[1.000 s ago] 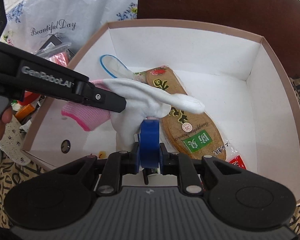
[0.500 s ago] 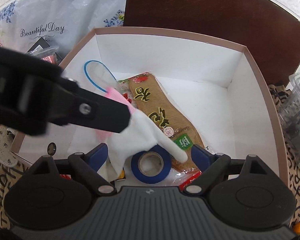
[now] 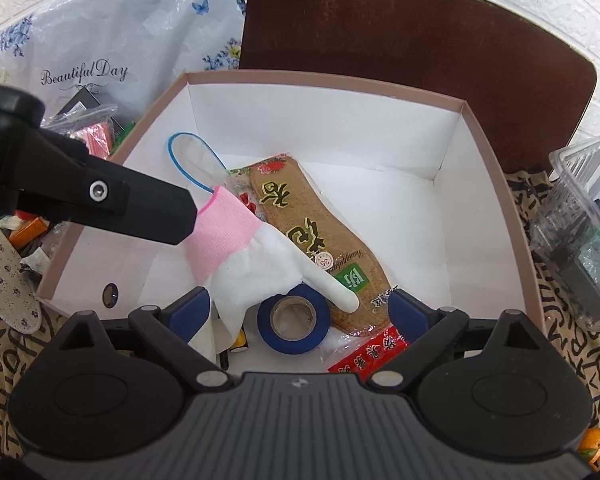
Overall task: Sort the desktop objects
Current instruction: 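Open both tools to drop the glove and blue tape into the box, then move both tools back over the pile toward the floral insoles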
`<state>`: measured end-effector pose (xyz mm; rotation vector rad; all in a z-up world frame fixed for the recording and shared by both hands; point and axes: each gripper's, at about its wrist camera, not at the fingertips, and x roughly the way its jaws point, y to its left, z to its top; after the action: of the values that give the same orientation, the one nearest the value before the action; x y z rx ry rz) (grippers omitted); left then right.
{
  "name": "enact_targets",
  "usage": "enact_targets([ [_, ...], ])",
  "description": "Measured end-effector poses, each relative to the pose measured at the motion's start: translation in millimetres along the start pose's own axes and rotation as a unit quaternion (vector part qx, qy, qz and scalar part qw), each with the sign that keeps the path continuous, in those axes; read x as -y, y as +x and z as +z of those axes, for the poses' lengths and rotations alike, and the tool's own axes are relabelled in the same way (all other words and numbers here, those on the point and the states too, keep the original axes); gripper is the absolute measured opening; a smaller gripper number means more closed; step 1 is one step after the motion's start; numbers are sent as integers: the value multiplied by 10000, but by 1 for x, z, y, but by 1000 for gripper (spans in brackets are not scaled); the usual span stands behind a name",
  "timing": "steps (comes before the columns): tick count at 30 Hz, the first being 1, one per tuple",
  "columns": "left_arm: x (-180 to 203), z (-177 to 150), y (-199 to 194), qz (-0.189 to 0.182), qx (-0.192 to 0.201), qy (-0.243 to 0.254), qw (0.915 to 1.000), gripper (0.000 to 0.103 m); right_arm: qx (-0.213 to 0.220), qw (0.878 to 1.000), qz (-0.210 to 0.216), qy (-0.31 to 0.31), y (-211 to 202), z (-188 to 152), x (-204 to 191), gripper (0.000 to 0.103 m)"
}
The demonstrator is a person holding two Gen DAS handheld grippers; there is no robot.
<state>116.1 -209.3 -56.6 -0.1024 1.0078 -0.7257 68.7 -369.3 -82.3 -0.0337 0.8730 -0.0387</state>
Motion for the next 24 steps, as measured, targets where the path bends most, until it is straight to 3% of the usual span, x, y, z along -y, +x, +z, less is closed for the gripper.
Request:
enact_targets([
  [13,-13,-26,-40,176,144,-316,9992,97,390,9992,-61,-102,-42,-2,-22,94],
  [24,-67,-72,-115,556,700,-1159,9892,97,754,9918,647,-803,-75,-13,-91,94],
])
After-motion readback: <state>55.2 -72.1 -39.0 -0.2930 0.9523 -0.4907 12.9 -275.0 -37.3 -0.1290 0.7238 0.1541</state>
